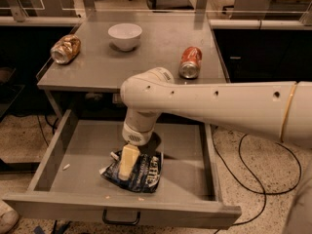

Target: Pick blue chip bag from top drawer and place on counter

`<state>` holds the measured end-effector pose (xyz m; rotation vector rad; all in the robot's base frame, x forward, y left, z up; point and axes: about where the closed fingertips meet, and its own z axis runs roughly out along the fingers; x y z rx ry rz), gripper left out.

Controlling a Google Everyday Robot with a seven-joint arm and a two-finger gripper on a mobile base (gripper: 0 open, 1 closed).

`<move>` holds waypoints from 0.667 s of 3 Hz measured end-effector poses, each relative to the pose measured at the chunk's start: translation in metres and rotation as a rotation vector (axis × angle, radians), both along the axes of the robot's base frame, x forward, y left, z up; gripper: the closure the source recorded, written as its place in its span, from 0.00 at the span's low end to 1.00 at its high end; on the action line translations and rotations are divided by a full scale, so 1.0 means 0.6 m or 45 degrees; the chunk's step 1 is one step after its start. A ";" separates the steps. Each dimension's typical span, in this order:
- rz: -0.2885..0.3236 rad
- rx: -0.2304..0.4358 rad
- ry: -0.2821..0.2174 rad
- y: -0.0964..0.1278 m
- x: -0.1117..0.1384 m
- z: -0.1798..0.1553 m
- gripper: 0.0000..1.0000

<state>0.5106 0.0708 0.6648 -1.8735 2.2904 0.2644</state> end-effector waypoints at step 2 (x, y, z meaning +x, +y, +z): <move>-0.070 0.003 0.054 -0.030 -0.022 -0.047 0.00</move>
Offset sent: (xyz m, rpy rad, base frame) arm -0.0197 -0.0274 -0.0390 0.0108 0.0604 -0.0925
